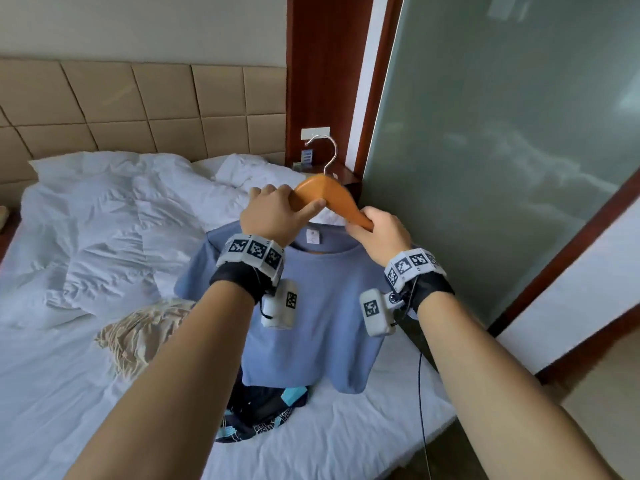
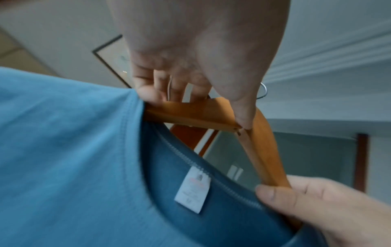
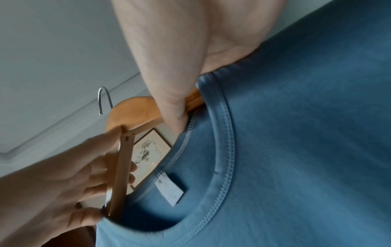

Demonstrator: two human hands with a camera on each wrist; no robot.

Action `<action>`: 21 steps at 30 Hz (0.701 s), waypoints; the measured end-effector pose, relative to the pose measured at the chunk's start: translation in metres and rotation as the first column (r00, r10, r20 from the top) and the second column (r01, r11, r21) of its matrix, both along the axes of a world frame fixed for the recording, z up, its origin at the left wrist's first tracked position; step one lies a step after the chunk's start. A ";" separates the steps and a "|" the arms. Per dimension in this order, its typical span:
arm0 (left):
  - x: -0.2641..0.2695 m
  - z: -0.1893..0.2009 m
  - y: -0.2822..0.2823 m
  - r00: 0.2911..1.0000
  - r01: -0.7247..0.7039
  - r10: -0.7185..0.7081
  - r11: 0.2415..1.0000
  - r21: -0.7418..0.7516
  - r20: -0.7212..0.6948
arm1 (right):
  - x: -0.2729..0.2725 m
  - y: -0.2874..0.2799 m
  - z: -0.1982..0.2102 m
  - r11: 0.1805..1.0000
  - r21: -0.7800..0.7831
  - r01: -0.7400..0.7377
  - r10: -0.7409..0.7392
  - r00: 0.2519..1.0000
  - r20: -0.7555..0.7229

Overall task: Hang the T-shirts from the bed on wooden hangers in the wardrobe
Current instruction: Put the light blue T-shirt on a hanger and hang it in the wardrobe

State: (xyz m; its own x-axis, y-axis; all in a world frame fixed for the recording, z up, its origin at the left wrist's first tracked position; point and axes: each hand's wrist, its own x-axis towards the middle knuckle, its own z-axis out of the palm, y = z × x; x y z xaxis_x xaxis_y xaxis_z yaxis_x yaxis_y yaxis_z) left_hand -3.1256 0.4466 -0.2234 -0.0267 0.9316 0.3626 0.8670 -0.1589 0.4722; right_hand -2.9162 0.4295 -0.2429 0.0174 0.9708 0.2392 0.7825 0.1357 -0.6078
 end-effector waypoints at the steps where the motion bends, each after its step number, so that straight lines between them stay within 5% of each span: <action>1: 0.013 0.004 0.001 0.998 0.020 -0.019 1.000 0.022 -0.053 | 0.014 -0.002 0.004 1.000 0.002 0.018 -0.018 1.000 -0.014; 5: 0.073 0.022 0.006 0.981 0.099 -0.083 0.991 0.087 -0.177 | 0.077 -0.014 0.023 0.996 0.043 0.078 -0.074 0.994 -0.079; 9: 0.139 0.045 0.002 0.968 0.210 -0.196 0.974 0.080 -0.154 | 0.144 -0.038 0.043 0.985 0.100 0.139 -0.128 0.986 -0.109; 21: 0.438 0.094 -0.095 0.870 0.493 -0.487 0.864 0.101 -0.079 | 0.414 -0.182 0.118 0.899 0.126 0.418 -0.431 0.897 0.099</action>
State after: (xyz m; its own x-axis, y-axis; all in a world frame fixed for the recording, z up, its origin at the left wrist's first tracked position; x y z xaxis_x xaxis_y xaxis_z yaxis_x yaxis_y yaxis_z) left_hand -2.6878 0.3521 -0.1295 0.4425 0.7721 0.4561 0.6850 -0.6193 0.3837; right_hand -2.5024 0.2474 -0.1249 0.3873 0.8486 0.3604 0.8459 -0.1717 -0.5049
